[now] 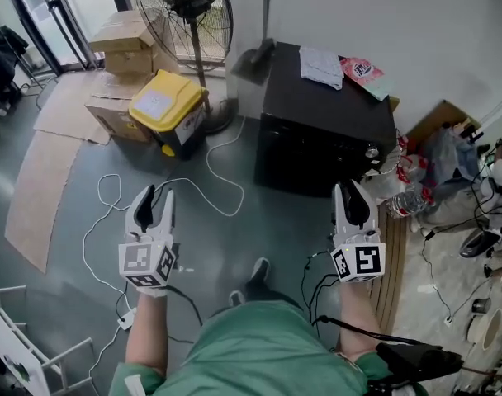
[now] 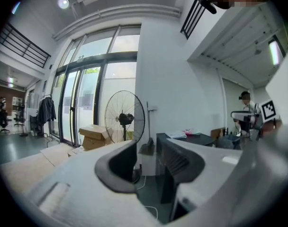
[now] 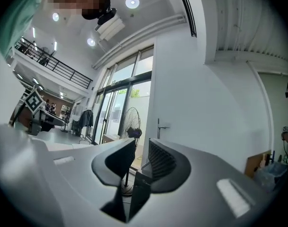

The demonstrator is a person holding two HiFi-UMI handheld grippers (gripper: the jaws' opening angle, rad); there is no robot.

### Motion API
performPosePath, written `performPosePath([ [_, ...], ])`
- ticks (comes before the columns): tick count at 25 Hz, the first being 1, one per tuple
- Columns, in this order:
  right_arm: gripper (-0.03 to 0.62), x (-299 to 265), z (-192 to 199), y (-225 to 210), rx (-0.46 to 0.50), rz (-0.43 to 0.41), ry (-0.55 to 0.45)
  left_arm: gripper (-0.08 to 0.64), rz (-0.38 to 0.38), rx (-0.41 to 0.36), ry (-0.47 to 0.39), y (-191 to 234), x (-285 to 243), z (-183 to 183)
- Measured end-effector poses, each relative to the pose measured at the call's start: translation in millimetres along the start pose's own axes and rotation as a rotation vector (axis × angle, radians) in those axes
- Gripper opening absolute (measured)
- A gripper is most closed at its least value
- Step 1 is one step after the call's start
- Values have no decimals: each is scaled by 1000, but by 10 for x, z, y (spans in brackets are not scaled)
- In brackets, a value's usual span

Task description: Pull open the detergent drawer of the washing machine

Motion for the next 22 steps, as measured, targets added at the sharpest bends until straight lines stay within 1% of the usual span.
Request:
performPosePath([
  [7, 86, -632, 146, -460, 18, 19, 9, 166, 1, -16, 43, -160, -656, -134],
  [10, 86, -828, 176, -596, 14, 16, -4, 166, -15, -3, 45, -159, -853, -203],
  [14, 86, -1063, 211, -698, 34, -3, -5, 166, -28, -12, 51, -174, -1043, -255],
  [17, 86, -1189, 208, -734, 18, 1, 1, 166, -22, -19, 56, -163, -1181, -291],
  [20, 86, -1315, 231, -758, 33, -2, 3, 166, -6, -26, 54, -138, -1369, -344],
  [22, 86, -1392, 252, -767, 39, 6, 10, 166, 18, -30, 53, -125, -1536, -372],
])
Point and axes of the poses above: the fingertips, and each gripper's own axes: x backward along the fingers, y to its left, z out of its underside, the point moved 8 cm from there along x, backward along the fingers, and after that the axes turned 6 degrees about y, right-handed, at the moved point
